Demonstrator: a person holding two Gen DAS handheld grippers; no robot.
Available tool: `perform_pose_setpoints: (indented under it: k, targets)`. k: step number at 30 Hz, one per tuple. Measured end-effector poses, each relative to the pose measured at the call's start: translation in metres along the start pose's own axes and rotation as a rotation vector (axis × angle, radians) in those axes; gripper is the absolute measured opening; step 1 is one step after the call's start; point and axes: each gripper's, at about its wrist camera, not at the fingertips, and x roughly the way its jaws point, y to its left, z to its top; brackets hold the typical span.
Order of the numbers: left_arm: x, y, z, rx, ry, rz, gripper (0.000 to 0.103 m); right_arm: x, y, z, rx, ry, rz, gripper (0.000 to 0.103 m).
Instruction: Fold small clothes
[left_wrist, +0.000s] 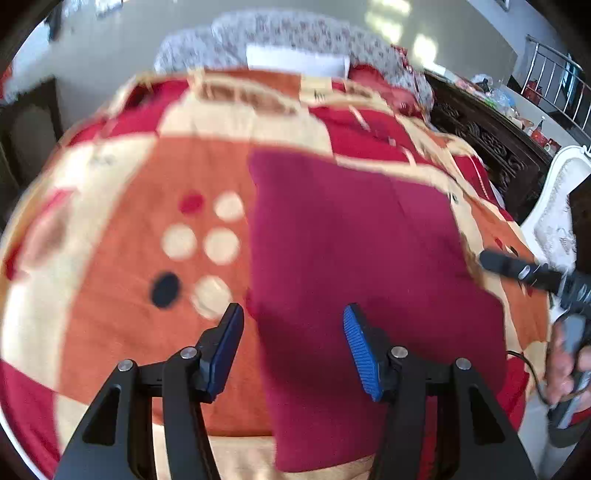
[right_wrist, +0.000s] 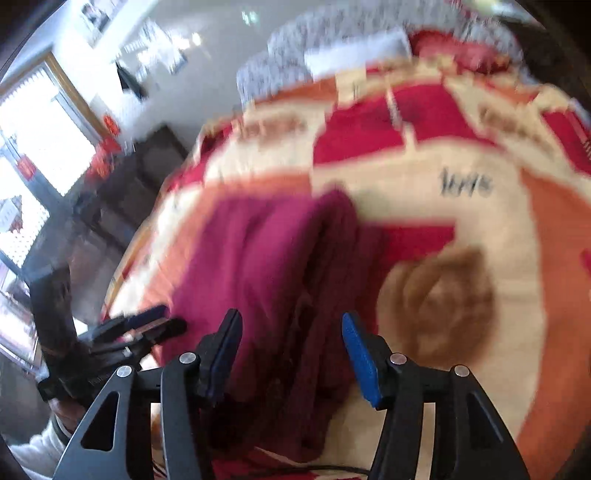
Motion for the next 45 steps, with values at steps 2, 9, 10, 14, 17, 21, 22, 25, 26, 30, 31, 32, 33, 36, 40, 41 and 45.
perform_pose_setpoints:
  k: [2,9,10,14,17,21,22,25,26,30,31,32,33,36,40,41,45]
  targets:
    - [-0.013,-0.005,0.002,0.022,-0.052,0.013,0.058,-0.005,0.005,0.009,-0.008,-0.033,-0.014,0.061]
    - [0.005,-0.034,-0.004,0.091,-0.022,0.021,0.067,0.062,0.011,0.04,-0.075,0.008,-0.111,0.012]
    - [0.012,-0.036,-0.006,0.095,-0.009,0.034,0.067,0.067,0.013,0.043,-0.105,0.007,-0.148,0.01]
    - [0.019,-0.041,-0.01,0.106,-0.043,0.078,0.077,0.087,-0.008,0.046,-0.088,0.043,-0.224,0.01]
    - [0.022,-0.042,-0.009,0.089,-0.038,0.085,0.078,0.082,-0.005,0.043,-0.101,0.041,-0.222,0.011]
    - [0.019,-0.038,-0.012,0.075,-0.037,0.087,0.078,0.043,0.01,0.038,-0.091,-0.01,-0.191,0.017]
    - [0.018,-0.037,-0.012,0.066,-0.037,0.086,0.078,0.035,0.019,0.034,-0.112,-0.024,-0.177,0.02]
    - [0.014,-0.035,-0.013,0.054,-0.04,0.092,0.078,0.015,0.049,0.015,-0.194,-0.034,-0.137,0.027]
    - [0.012,-0.035,-0.013,0.055,-0.044,0.099,0.078,0.014,0.052,0.01,-0.2,-0.032,-0.129,0.027]
    - [0.003,-0.034,-0.018,0.058,-0.062,0.129,0.078,0.029,0.056,-0.018,-0.254,0.031,-0.209,0.027]
    - [0.001,-0.033,-0.018,0.057,-0.066,0.133,0.078,0.035,0.051,-0.026,-0.255,0.046,-0.242,0.028]
    - [0.0,-0.032,-0.019,0.056,-0.069,0.14,0.078,0.04,0.041,-0.032,-0.227,0.053,-0.244,0.028]
    - [-0.001,-0.031,-0.02,0.055,-0.07,0.148,0.078,0.043,0.032,-0.037,-0.186,0.039,-0.23,0.028]
    - [-0.003,-0.03,-0.022,0.046,-0.071,0.162,0.078,0.03,0.035,-0.038,-0.162,0.011,-0.207,0.037]
    - [-0.012,-0.032,-0.022,0.037,-0.099,0.159,0.078,0.003,0.047,-0.042,-0.146,-0.051,-0.204,0.062]
    - [-0.014,-0.033,-0.022,0.033,-0.108,0.162,0.078,-0.001,0.049,-0.042,-0.147,-0.066,-0.215,0.064]
    - [-0.021,-0.035,-0.022,0.027,-0.125,0.158,0.078,-0.019,0.06,-0.048,-0.158,-0.121,-0.265,0.073]
